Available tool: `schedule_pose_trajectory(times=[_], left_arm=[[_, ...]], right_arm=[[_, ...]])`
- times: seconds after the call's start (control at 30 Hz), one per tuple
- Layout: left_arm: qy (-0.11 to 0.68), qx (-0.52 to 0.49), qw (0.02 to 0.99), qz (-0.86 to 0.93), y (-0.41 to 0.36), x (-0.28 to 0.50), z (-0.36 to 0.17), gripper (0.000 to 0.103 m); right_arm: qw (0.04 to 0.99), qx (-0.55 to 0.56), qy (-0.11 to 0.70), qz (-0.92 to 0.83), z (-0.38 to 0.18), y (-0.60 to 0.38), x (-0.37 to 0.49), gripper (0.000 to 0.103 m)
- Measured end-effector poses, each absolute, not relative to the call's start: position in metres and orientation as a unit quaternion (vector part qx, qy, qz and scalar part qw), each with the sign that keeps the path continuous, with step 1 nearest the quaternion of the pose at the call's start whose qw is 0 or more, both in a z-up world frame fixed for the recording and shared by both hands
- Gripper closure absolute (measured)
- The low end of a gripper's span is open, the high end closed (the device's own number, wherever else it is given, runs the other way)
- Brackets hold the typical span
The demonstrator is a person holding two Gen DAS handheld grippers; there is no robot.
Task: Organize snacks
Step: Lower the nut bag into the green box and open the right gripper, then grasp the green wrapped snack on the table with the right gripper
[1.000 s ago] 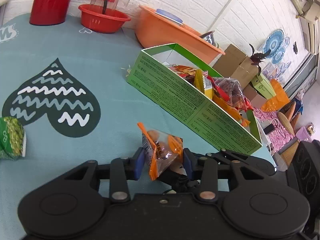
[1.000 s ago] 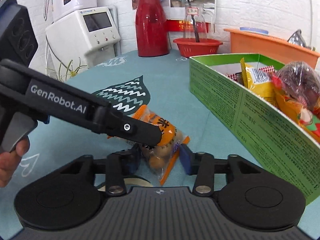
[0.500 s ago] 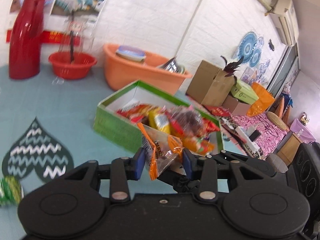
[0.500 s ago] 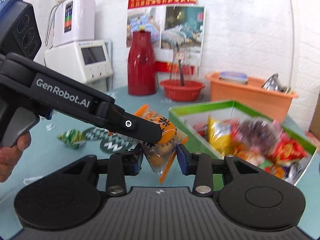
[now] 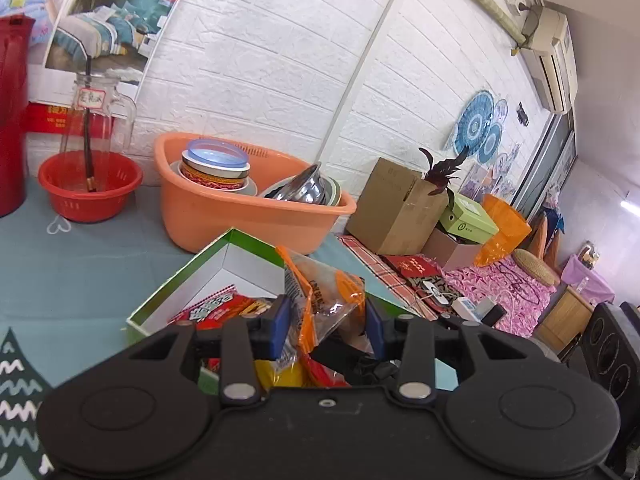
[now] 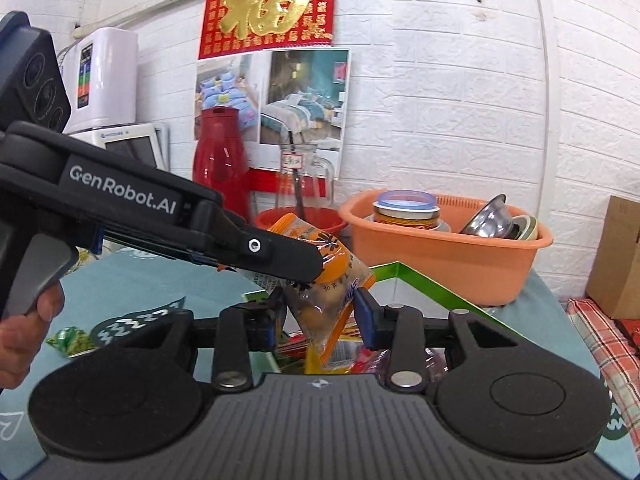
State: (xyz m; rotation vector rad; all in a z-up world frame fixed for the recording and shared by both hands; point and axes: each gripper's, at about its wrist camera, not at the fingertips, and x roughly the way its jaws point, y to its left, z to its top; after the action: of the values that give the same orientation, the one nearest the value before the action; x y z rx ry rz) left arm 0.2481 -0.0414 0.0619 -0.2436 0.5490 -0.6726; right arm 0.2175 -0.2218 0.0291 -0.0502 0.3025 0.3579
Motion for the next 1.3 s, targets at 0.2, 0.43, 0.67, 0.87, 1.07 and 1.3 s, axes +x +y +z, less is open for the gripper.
schedule_pose_trajectory(times=[0.2, 0.43, 0.67, 0.87, 1.07, 1.3], left_arm=[[0.273, -0.132, 0.896, -0.323, -0.051, 0.278, 0.047, 0.055], [0.288, -0.15, 0.898, -0.298, -0.049, 0.296, 0.032, 0.0], [0.287, -0.159, 0.906, -0.269, -0.035, 0.289, 0.031, 0.0], [0.287, -0.142, 0.91, -0.265, -0.021, 0.261, 0.038, 0.0], [0.287, -0.131, 0.915, -0.25, 0.008, 0.213, 0.045, 0.0], [0.282, -0.143, 0.925, -0.209, 0.058, 0.161, 0.044, 0.0]], right_arm=[[0.972, -0.031, 0.167, 0.164, 0.021, -0.228, 0.244, 0.039], [0.974, -0.068, 0.179, 0.123, 0.008, -0.224, 0.259, 0.015], [0.976, -0.066, 0.173, 0.115, 0.006, -0.229, 0.252, 0.0], [0.978, -0.049, 0.152, 0.137, 0.017, -0.225, 0.221, 0.0], [0.976, -0.024, 0.132, 0.173, 0.026, -0.216, 0.182, 0.0], [0.965, -0.019, 0.138, 0.222, 0.022, -0.188, 0.149, 0.0]])
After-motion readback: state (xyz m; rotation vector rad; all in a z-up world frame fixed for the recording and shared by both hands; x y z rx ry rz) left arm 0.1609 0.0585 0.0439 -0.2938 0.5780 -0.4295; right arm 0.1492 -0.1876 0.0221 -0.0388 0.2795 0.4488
